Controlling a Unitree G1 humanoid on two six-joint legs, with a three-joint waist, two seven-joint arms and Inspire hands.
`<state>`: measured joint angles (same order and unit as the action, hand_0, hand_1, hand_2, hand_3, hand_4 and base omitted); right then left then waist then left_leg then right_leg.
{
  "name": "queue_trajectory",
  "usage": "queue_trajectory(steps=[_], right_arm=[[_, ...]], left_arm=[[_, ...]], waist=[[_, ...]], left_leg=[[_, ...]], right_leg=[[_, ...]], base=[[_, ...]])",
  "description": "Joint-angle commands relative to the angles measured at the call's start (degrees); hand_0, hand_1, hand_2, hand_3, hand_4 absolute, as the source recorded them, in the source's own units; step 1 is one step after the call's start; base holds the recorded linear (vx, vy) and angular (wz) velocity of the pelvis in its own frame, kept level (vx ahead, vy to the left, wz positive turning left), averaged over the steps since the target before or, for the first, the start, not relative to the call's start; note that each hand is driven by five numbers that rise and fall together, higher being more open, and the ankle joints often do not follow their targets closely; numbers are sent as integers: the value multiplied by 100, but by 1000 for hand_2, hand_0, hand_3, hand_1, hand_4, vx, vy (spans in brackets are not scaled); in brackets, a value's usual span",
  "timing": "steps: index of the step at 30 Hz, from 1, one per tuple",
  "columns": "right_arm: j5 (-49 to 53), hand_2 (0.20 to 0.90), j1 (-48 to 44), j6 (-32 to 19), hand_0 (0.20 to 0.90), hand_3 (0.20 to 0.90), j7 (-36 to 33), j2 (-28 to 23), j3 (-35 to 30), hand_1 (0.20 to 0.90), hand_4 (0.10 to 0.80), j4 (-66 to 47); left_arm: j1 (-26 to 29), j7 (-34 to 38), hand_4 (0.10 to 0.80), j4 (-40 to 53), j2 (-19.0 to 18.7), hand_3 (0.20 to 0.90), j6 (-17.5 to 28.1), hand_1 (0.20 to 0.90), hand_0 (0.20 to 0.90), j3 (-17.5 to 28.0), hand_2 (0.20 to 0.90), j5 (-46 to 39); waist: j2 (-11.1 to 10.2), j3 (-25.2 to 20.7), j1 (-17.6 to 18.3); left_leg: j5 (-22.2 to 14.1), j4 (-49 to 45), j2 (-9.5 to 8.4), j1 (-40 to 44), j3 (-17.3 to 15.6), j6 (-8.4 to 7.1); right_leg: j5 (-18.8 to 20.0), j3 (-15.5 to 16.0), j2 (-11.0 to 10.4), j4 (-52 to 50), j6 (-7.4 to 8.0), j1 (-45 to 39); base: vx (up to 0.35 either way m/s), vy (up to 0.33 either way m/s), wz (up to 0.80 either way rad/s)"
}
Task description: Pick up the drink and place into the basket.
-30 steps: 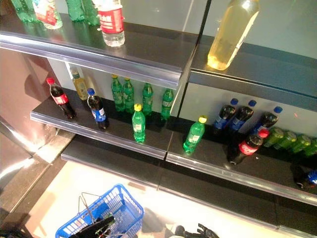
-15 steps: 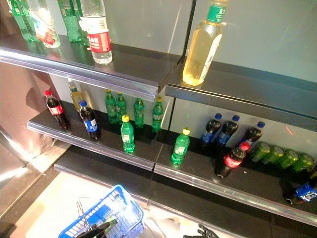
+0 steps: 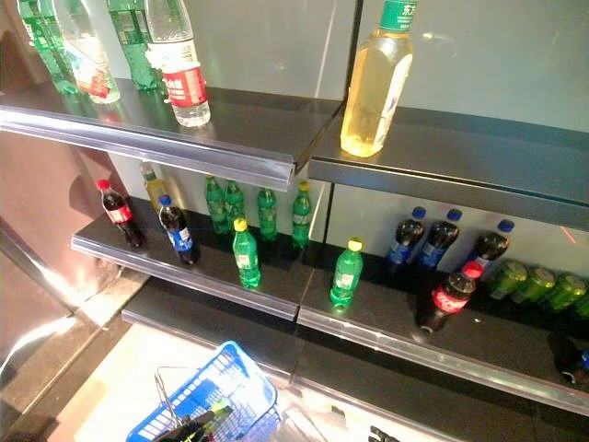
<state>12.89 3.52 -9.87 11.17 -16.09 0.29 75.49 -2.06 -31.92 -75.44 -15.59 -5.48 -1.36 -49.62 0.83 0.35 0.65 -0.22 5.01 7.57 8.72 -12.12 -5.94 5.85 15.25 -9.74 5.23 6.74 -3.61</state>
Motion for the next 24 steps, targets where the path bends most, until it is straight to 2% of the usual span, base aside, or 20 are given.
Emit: queue_trajectory(steps=[1, 8, 11, 13, 18, 24], right_arm=[[-128, 900, -401, -122, 900, 900, -134, -238, -105, 900, 800, 381], [-105, 900, -591, -88, 900, 900, -310, -349, -86, 900, 800, 416], [-100, 900, -785, -12, 900, 900, -322, -434, 0, 900, 800, 309], [-146, 900, -907, -51, 900, 900, -356, -503, 80, 900, 800, 265], [-20, 900, -1183, -210, 900, 900, -316, -654, 377, 900, 800, 127], [236, 900, -1413, -489, 900, 900, -522, -695, 492, 900, 800, -77]], left_arm=[[440, -731, 100, 182, -64, 200, 323, 300, 300, 346, 300, -203], [518, -665, 100, 247, 52, 200, 394, 300, 300, 207, 300, -414], [730, -701, 100, 304, 64, 200, 371, 300, 300, 155, 300, -560], [950, -754, 100, 353, 66, 200, 368, 300, 300, 15, 300, -746], [1282, -759, 100, 728, -66, 200, 385, 300, 300, -272, 300, -1345], [1581, -673, 100, 1247, -156, 200, 438, 300, 300, -486, 300, -1735]], waist=[[-153, 194, 49], [-14, 550, 26], [22, 864, 19], [28, 1166, 38], [-10, 1683, 84], [-128, 1928, 29]], left_leg=[[145, -1, -140, -278, -123, 140], [272, -1, -183, -801, -40, 135], [377, -90, -210, -1009, 26, 156], [303, -654, -200, -1411, 154, 129], [58, -1761, 11, -2357, 206, 81], [-341, -2901, 136, -3482, 473, 133]], right_leg=[[17, 110, -230, -23, 244, -154], [165, 67, -320, -23, 258, 423], [140, -47, -331, -141, 176, 629], [-17, -142, -385, -587, 108, 903], [-438, -203, -474, -1724, 16, 1779], [-884, -416, -593, -3024, -65, 2959]], base=[[42, -4, 0], [-56, 32, 0], [-163, 60, 0], [-198, 27, 16], [-198, 12, 10], [-165, -22, 0]])
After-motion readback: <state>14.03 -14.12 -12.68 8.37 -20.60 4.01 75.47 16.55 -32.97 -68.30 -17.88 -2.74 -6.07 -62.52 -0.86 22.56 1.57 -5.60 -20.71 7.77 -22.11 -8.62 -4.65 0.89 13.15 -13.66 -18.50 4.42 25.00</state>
